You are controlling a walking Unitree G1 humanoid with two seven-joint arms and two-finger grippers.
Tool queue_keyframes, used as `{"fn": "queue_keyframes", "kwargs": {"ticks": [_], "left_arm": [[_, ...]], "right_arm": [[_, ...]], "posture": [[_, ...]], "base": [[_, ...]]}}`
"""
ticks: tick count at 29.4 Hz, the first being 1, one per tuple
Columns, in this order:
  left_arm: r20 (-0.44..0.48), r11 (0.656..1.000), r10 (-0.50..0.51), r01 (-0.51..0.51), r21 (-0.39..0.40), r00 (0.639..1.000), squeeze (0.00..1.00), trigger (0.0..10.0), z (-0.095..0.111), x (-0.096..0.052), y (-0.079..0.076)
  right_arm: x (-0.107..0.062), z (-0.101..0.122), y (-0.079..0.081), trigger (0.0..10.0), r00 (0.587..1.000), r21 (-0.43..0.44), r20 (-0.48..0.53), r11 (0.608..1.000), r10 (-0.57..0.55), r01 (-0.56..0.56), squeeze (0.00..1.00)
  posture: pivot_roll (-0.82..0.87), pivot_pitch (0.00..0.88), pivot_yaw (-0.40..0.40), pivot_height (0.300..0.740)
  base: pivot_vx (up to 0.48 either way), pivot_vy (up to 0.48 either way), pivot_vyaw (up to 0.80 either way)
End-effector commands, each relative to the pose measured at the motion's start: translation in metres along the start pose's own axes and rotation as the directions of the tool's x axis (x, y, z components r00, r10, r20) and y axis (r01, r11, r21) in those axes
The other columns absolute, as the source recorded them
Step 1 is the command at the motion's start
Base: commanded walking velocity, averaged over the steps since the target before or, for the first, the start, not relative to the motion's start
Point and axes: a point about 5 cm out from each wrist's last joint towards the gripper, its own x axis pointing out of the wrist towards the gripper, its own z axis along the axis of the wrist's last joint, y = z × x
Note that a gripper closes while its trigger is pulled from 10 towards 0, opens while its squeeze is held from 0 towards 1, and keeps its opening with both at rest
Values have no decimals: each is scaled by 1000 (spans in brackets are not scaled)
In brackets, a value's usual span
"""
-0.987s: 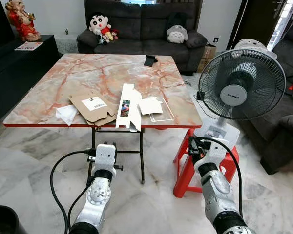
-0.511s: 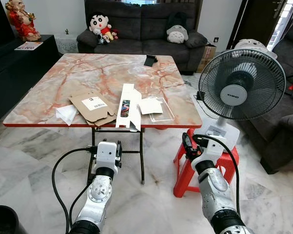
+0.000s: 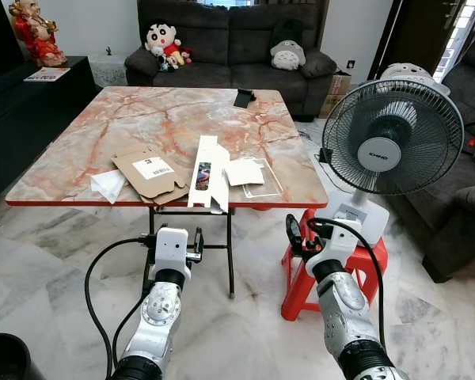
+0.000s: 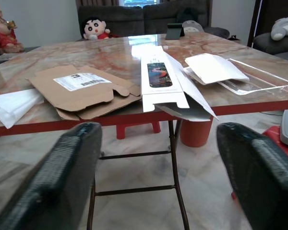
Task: Picking trash to rubbish bin
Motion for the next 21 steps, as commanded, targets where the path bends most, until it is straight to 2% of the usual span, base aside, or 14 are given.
{"fn": "queue_keyframes", "kwargs": {"ticks": [1, 7, 8, 12, 17, 19, 21], "left_arm": [[17, 1000, -12, 12, -16, 1000, 1000, 10000, 7, 4, -2], [8, 1000, -10, 10, -6, 1000, 1000, 10000, 7, 4, -2], [-12, 1000, -1, 1, 8, 1000, 0, 10000, 4, 3, -2], [-28, 999, 35, -35, -14, 999, 0, 10000, 3, 3, -1], [-39, 999, 30, -31, -36, 999, 0, 10000, 4, 5, -2], [-43, 997, 46, -49, -65, 998, 0, 10000, 4, 5, -1], [-32, 994, 40, -43, -99, 999, 0, 10000, 5, 5, -1]], "right_arm": [[2, 5, 0, 10000, 1000, -6, 10, 1000, 2, -2, 1000], [3, 6, 0, 10000, 1000, -7, 12, 1000, 0, 0, 1000], [3, 6, 1, 10000, 1000, -16, 6, 1000, 1, -1, 0], [5, 7, 2, 10000, 1000, -18, 5, 1000, 4, -4, 0], [8, 11, 3, 10000, 1000, -16, 11, 1000, 8, -8, 0], [9, 13, 4, 10000, 1000, -46, 11, 999, 15, -14, 0], [10, 14, 6, 10000, 999, -86, 13, 996, 30, -29, 0]], "posture": [[-25, 0, -62, 740], [-26, 0, -61, 740], [-28, 0, -64, 740], [-32, 12, -64, 740], [-33, 26, -65, 740], [-33, 26, -65, 740], [-38, 32, -67, 740]], "base": [[0, 0, 0], [0, 0, 0], [0, 0, 0], [0, 0, 0], [0, 0, 0], [0, 0, 0], [412, 0, 556]]}}
